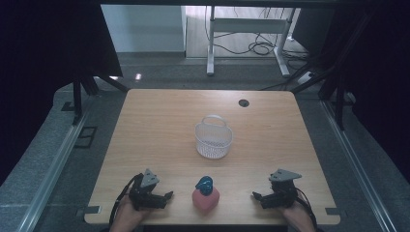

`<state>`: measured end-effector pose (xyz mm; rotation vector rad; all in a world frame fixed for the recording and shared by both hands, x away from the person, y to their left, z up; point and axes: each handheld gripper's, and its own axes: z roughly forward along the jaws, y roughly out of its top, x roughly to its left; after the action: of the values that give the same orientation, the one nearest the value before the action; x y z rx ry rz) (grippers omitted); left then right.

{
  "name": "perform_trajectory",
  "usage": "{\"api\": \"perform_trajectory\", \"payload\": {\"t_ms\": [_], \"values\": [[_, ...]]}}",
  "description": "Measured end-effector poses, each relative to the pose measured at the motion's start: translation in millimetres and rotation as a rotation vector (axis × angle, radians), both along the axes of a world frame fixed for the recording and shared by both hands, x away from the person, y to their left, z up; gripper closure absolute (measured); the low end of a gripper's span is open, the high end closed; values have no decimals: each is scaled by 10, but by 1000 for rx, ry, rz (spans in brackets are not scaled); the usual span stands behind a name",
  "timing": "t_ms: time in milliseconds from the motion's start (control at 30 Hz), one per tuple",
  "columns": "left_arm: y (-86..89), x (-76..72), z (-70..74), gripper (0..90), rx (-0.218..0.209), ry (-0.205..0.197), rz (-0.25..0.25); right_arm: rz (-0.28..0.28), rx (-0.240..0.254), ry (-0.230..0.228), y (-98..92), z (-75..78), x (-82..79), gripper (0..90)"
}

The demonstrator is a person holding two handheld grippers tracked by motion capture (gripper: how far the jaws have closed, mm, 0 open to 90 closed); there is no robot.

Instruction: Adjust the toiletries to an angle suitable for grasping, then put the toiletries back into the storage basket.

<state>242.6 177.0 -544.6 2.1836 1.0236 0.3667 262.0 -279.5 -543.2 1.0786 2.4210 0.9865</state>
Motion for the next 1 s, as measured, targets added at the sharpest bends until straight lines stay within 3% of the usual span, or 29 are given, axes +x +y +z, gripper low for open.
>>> {"api": "perform_trajectory", "payload": {"t_ms": [700, 1000], "values": [[0, 2, 0, 104, 0, 0, -2, -17, 6, 12, 11, 11, -2, 0], [2, 3, 2, 104, 2, 1, -4, -12, 49, 11, 14, 47, -18, 0]]}}
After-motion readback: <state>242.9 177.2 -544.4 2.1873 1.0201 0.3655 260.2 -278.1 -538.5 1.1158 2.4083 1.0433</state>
